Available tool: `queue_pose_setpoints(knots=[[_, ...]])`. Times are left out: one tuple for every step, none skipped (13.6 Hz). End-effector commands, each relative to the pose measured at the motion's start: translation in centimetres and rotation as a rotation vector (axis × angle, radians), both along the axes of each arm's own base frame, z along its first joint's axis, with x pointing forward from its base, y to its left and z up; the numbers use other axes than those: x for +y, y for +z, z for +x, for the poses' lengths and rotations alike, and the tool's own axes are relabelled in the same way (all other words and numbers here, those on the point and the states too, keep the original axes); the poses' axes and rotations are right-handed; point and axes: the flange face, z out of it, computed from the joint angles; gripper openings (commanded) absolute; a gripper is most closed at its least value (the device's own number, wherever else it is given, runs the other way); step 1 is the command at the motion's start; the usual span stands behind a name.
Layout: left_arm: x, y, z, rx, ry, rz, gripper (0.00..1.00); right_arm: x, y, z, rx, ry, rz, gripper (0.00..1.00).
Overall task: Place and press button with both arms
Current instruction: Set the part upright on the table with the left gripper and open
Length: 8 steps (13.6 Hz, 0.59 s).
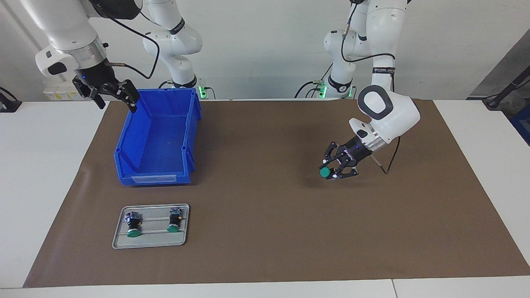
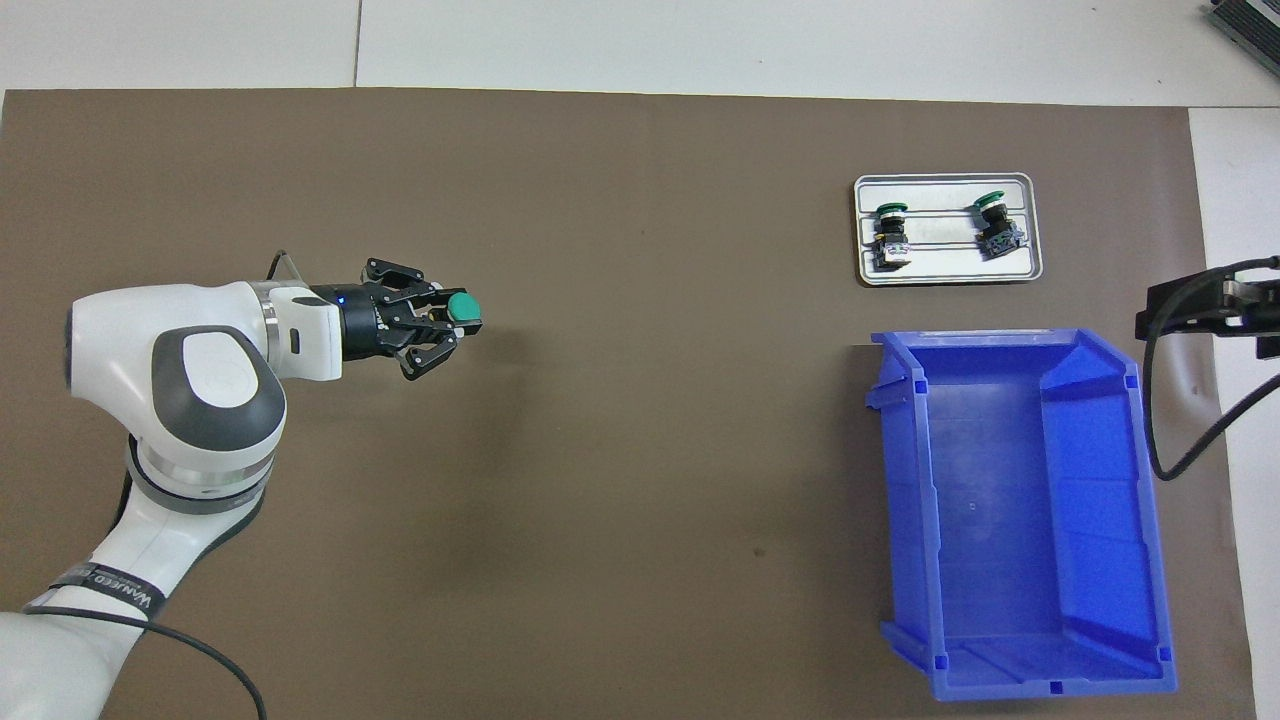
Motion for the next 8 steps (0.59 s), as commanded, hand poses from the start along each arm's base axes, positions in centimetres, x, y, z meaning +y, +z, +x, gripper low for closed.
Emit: queue_pose_setpoints(knots=[[-0.2, -2.8, -2.6, -0.088, -0.012, -0.112, 0.00, -0.1, 0.0, -0.5, -0.004, -0.008, 0.008, 1.00], [-0.4, -4.2, -3.3, -0.103, -0.031, -0.163, 0.00, -0.1, -0.1, -0.5, -0.003, -0.008, 0.008, 1.00], [-0.4, -5.5, -3.8, -0.118, -0.039, -0.210, 0.00, -0.1, 0.0, -0.5, -0.004, -0.008, 0.008, 1.00], [-0.6, -6.2, -4.3, -0.124, -0.024, -0.264, 0.00, -0.2, 0.0, -0.5, -0.004, -0.011, 0.008, 1.00], [-1.2, -6.7, -4.8, -0.142, -0.007, -0.301, 0.00, -0.2, 0.0, -0.5, -0.004, -0.011, 0.008, 1.00], [-1.4, -8.1, -5.7, -0.160, -0.012, -0.316, 0.00, -0.2, 0.0, -0.5, -0.003, -0.010, 0.009, 1.00], [-1.7, -8.5, -6.0, -0.179, -0.023, -0.348, 0.00, -0.4, 0.0, -0.6, -0.004, -0.013, 0.008, 1.00], [-1.6, -8.7, -6.3, -0.179, -0.024, -0.371, 0.00, -0.6, 0.1, -0.7, -0.006, -0.016, 0.008, 1.00]])
